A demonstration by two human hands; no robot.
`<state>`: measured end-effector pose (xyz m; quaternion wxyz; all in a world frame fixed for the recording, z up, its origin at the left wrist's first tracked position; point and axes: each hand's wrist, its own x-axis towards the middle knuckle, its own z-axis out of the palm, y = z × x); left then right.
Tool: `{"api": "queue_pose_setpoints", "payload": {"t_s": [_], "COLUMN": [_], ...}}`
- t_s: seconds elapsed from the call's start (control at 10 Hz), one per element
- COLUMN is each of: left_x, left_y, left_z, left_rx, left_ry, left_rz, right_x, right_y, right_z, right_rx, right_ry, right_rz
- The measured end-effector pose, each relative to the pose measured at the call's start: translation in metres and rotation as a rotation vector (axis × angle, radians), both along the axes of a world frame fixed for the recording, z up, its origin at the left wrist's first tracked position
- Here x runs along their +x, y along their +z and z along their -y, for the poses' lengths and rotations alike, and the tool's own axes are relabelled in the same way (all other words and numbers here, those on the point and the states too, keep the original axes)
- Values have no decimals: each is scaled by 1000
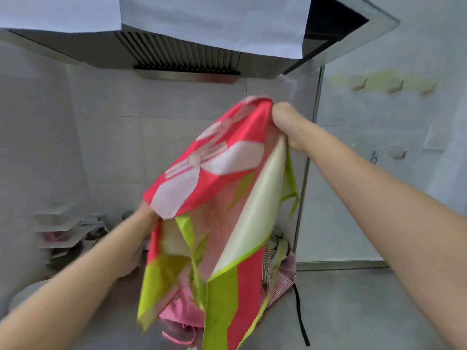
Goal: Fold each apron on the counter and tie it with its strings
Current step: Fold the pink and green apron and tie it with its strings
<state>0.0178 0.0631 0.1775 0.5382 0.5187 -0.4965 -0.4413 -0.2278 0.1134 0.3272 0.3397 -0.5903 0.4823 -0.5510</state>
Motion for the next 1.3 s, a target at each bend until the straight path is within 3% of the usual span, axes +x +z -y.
{"api": "queue_pose_setpoints", "payload": {"t_s": [0.1, 0.2, 0.3, 0.4, 0.5, 0.6, 0.7, 0.8, 0.9, 1.0, 1.1, 1.2, 1.3], "left_x": [78, 106, 95, 107, 116, 115, 109, 103, 82, 51, 11, -12, -4], "left_y": [24, 53, 74, 75, 70, 65, 65, 65, 71, 86, 100, 112, 125], "left_z": [36, 25, 1, -1, -7, -7, -3, 5, 2, -2, -13, -17, -15], "left_rx": [-154, -314, -375, -126, -115, -177, -139, -179, -241, -331, -422, -533, -607], "left_ry": [179, 216, 56, 0, 113, 254, 277, 288, 277, 205, 29, -17, 71], "left_rz": [84, 312, 978, 1505, 1515, 1357, 1164, 933, 697, 738, 899, 1116, 1258], "right_x": [-23, -18, -12, -21, -23, -20, -16, -10, -1, 12, 43, 68, 69], "right_y": [-12, -37, -58, -62, -53, -54, -62, -71, -72, -81, -105, -129, -147], "right_z": [-10, -9, 11, 22, 26, 27, 22, 13, -2, -2, 7, 15, 17], "right_rx": [42, 302, 276, 6, -113, 73, 192, 286, 658, 688, 360, 283, 366], "right_ry": [-78, -28, -166, -548, -615, -341, -184, -8, 341, 370, 236, 220, 162], "right_rz": [-783, -1316, -1461, -1238, -1224, -1376, -1404, -1125, -792, -850, -702, -576, -883]}}
